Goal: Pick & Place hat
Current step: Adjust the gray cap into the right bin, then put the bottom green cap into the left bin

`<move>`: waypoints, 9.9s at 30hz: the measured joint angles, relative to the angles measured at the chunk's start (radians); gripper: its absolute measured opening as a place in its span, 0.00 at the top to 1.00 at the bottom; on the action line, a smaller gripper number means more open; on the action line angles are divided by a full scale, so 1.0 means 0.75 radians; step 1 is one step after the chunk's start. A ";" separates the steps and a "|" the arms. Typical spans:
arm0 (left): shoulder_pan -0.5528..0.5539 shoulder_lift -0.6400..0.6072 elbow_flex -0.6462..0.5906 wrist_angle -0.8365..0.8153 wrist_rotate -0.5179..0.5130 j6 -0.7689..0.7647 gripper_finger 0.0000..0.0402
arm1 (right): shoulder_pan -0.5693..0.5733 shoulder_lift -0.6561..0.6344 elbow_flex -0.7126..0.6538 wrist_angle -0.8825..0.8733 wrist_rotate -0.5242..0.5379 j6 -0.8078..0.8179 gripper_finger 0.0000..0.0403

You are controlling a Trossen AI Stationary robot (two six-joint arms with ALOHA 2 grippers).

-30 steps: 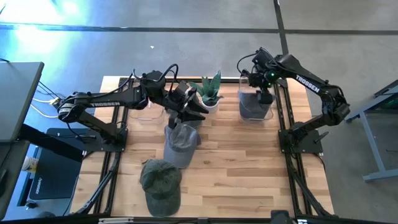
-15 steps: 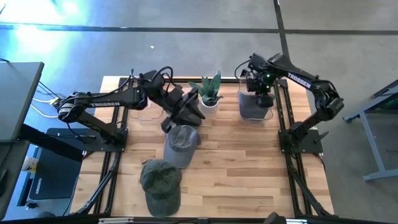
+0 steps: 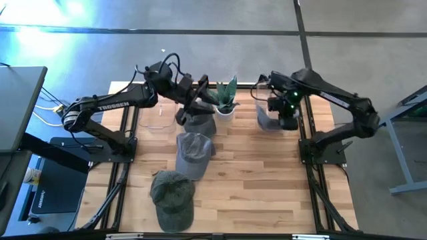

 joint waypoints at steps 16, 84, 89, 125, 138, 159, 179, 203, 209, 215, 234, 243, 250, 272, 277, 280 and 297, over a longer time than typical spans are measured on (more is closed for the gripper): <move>0.029 0.018 0.000 -0.001 -0.010 -0.005 0.64 | 0.383 -0.116 -0.085 0.067 0.160 0.273 0.74; 0.029 0.018 0.000 -0.047 -0.001 -0.036 0.64 | 0.463 -0.168 0.023 0.221 -0.143 0.634 0.42; 0.029 0.018 0.000 -0.047 -0.001 -0.036 0.64 | 0.411 -0.168 0.055 0.247 -0.137 0.634 0.48; 0.029 0.017 0.001 -0.058 -0.002 -0.050 0.64 | 0.343 -0.063 -0.144 -0.003 0.060 0.787 0.96; 0.028 0.017 0.001 -0.056 -0.012 -0.062 0.64 | 0.294 -0.071 -0.258 0.561 0.073 1.083 0.99; 0.029 0.017 0.001 -0.056 -0.047 -0.076 0.64 | 0.248 -0.116 -0.352 0.163 0.118 1.110 1.00; 0.029 0.017 0.001 -0.058 -0.046 -0.076 0.64 | 0.246 -0.115 -0.286 0.066 0.509 1.007 1.00; -0.439 -0.151 0.135 -1.940 -0.606 -0.253 0.64 | 0.675 -0.146 -0.231 1.627 0.457 1.014 0.98; -0.869 -0.253 -0.023 -1.864 -0.863 -0.874 0.64 | 0.765 -0.147 -0.280 1.672 0.357 0.983 0.98; -1.254 -0.281 -0.254 -1.602 -1.100 -1.261 0.64 | 0.867 -0.148 -0.283 1.653 0.331 0.962 1.00; -1.394 -0.162 -0.485 -1.438 -1.367 -1.057 0.38 | 0.987 -0.117 -0.282 1.912 0.517 0.995 1.00; -1.394 0.056 -0.554 -1.439 -1.159 -1.018 0.24 | 1.019 -0.111 -0.282 1.972 0.484 1.051 0.99; -1.394 0.140 -0.549 -1.336 -1.014 -1.023 0.66 | 1.076 -0.098 -0.282 1.973 0.486 1.050 0.99; -1.198 -0.391 -0.410 -0.673 -0.943 -0.865 0.99 | 1.057 0.274 -0.105 2.292 0.197 0.961 0.50; -1.125 -0.384 -0.410 -0.668 -0.874 -0.837 0.99 | 0.984 0.387 0.086 2.165 0.102 0.841 0.32; -1.084 -0.384 -0.411 -0.660 -0.862 -0.822 0.99 | 0.951 0.478 0.196 2.053 -0.043 0.759 0.28; -1.026 -0.385 -0.411 -0.634 -0.903 -0.766 0.98 | 0.886 0.714 0.365 1.981 -0.630 0.724 0.57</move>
